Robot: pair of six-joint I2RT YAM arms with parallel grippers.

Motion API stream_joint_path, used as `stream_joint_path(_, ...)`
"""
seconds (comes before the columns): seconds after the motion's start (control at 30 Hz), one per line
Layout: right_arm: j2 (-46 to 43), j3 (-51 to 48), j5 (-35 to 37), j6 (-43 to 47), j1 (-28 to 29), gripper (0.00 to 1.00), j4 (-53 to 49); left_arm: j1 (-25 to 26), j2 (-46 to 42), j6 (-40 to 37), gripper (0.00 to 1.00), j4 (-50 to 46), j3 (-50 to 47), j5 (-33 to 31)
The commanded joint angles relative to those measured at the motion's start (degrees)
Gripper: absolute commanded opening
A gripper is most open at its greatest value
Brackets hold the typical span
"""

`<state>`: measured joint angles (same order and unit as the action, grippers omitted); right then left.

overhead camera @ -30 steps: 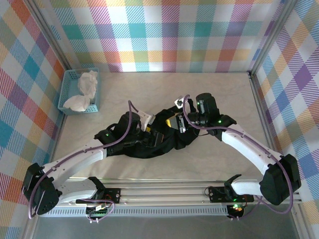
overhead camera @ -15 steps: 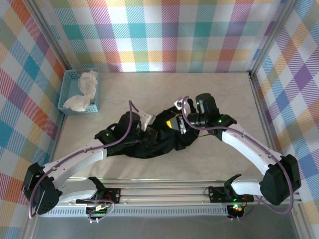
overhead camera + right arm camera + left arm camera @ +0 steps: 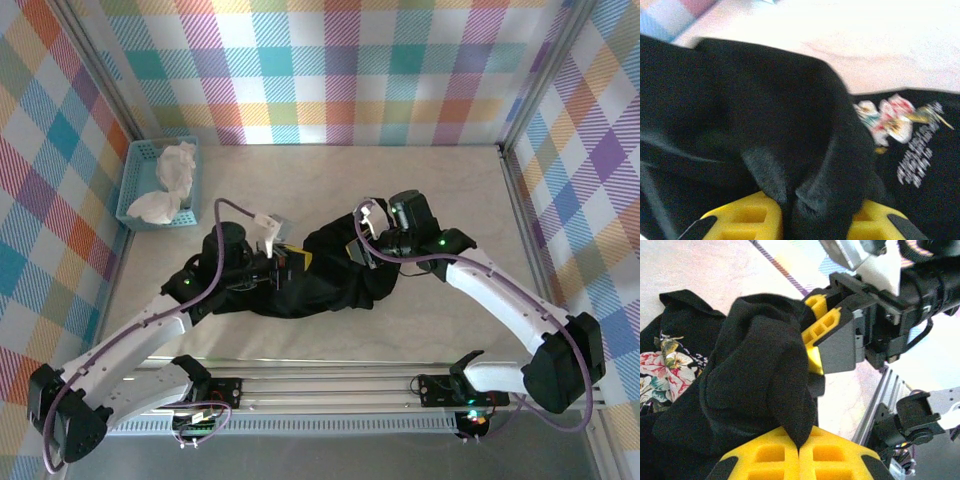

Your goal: Fold the inside-out t-shirt

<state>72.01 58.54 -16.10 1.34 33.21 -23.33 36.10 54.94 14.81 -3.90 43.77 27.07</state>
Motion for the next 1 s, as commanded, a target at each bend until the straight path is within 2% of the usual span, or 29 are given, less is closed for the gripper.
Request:
stream_joint_path(0.0,-3.7,0.6,7.1,-0.6,0.8,0.32,-4.1,-0.9,-2.2,2.7,0.00,9.8,-2.4,6.9)
stream_joint_path(0.17,-8.9,-2.3,0.5,3.8,2.4,0.47,-0.9,-0.9,-1.6,-0.7,0.00,7.7,-2.1,8.5)
stream_joint_path(0.33,-6.3,-0.6,-1.3,7.5,3.6,0.57,0.6,-0.8,-1.7,-2.5,0.00,7.4,-2.2,10.2)
stream_joint_path(0.43,-3.5,0.6,-3.4,8.6,3.8,0.59,2.1,-0.8,-1.7,-3.7,0.00,6.7,-2.1,11.3)
stream_joint_path(0.57,0.2,2.7,-1.9,7.3,3.8,0.59,2.8,-0.8,-2.2,-4.6,0.00,5.8,-2.3,11.2)
stream_joint_path(0.7,1.9,1.8,-6.2,5.4,3.8,0.58,3.7,-0.8,-2.7,-5.0,0.00,5.5,-2.8,9.0)
stream_joint_path(0.77,2.6,0.6,-9.9,4.8,3.8,0.55,4.1,-0.8,-3.3,-4.4,0.00,6.9,-3.3,7.1)
stream_joint_path(0.83,2.6,-1.7,-15.2,2.2,3.9,0.46,5.7,-0.7,-4.1,-2.0,0.00,9.7,-4.6,3.7)
stream_joint_path(0.9,1.3,-5.2,-19.8,1.5,3.9,0.25,9.1,-0.8,-5.0,0.4,0.00,11.8,-5.5,-0.4)
stream_joint_path(0.97,-0.6,-8.9,-23.5,0.7,3.9,0.11,13.8,-0.8,-5.6,2.0,0.02,12.5,-6.0,-4.2)
